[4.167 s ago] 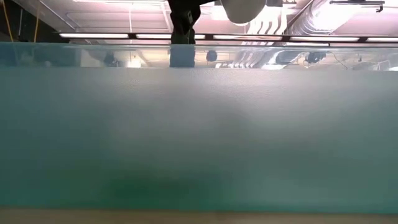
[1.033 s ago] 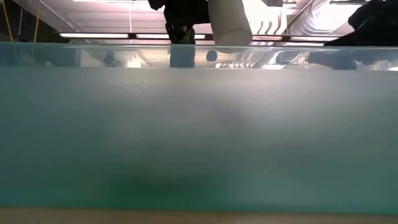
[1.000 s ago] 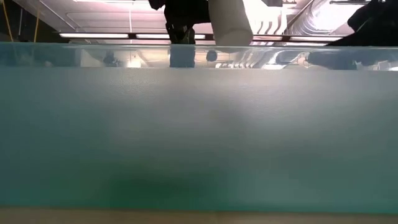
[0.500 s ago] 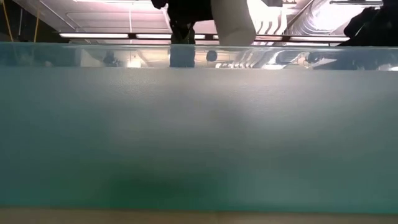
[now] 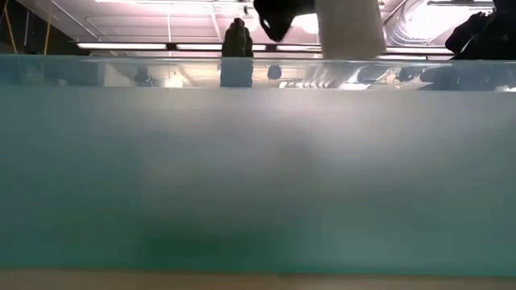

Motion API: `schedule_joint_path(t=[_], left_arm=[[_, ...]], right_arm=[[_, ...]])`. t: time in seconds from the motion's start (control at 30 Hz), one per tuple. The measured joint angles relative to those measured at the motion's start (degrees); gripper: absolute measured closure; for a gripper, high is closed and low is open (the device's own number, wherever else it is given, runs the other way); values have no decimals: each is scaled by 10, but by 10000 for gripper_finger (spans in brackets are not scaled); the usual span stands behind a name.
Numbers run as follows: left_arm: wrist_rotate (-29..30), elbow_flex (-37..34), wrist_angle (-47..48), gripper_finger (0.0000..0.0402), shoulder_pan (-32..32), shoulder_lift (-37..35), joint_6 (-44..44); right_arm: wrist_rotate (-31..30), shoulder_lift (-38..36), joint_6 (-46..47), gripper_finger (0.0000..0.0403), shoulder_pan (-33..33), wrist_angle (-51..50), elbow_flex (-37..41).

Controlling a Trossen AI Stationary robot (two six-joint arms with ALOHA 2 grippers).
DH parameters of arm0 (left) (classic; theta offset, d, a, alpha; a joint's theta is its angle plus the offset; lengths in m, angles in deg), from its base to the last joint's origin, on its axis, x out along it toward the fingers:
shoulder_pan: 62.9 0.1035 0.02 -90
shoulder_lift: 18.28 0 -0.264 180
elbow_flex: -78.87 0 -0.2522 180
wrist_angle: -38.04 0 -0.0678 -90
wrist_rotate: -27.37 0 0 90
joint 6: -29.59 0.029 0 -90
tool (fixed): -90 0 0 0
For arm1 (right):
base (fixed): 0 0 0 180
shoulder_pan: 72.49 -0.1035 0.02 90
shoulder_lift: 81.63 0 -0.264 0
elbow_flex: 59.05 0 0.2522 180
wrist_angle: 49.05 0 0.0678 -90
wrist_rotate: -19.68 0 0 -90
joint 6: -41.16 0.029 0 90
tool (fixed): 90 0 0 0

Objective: Pick and place pill bottles into a basket
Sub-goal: Put the white pill bottle into the green bin

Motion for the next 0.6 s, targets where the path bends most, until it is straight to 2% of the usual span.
schedule_joint_path(t=[0.1, 0.23, 0.6], left_arm=[[1, 51, 81, 214, -8, 35, 39], [30, 97, 138, 214, -19, 66, 66], [53, 120, 125, 214, -34, 118, 87]], right_arm=[[0, 0, 0, 150, 0, 0, 0], [0, 0, 0, 150, 0, -2, 0], [0, 0, 0, 150, 0, -10, 0]])
